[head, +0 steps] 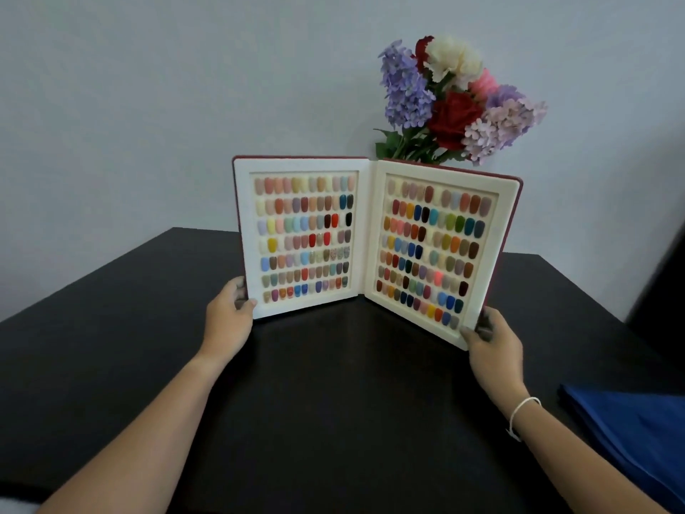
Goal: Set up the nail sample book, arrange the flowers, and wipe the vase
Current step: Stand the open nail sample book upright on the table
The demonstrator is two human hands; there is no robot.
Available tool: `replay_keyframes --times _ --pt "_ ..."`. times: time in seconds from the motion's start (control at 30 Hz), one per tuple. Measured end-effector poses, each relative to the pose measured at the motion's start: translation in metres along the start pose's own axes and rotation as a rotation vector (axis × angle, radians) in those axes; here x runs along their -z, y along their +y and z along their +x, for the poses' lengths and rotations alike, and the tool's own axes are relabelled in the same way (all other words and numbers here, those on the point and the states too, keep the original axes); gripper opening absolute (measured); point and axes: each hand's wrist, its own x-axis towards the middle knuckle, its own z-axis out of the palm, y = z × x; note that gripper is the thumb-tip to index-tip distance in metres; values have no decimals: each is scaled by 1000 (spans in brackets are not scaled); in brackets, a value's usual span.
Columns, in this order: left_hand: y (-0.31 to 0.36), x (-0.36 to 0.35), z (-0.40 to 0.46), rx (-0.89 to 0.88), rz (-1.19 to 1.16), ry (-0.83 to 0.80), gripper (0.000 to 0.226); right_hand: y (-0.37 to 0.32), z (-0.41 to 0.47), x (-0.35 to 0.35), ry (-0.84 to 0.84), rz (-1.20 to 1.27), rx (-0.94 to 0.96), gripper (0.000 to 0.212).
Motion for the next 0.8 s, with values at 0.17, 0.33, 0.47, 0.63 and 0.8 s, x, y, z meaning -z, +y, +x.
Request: replay_keyframes --times 0.17,0.33,0.47,0.63,0.8 --pt "-12 35 13 43 21 96 40 -15 3 -47 -82 32 0 39" --pt "-35 82 36 109 75 221 40 -37 11 -118 -177 82 47 37" --pt "-54 113 55 158 119 332 36 -52 19 -178 -247 97 100 37" --pt "-74 137 81 171 159 387 35 -64 40 -240 -254 113 127 36" --pt "-87 140 106 165 179 419 34 -68 76 -285 -236 119 128 34"
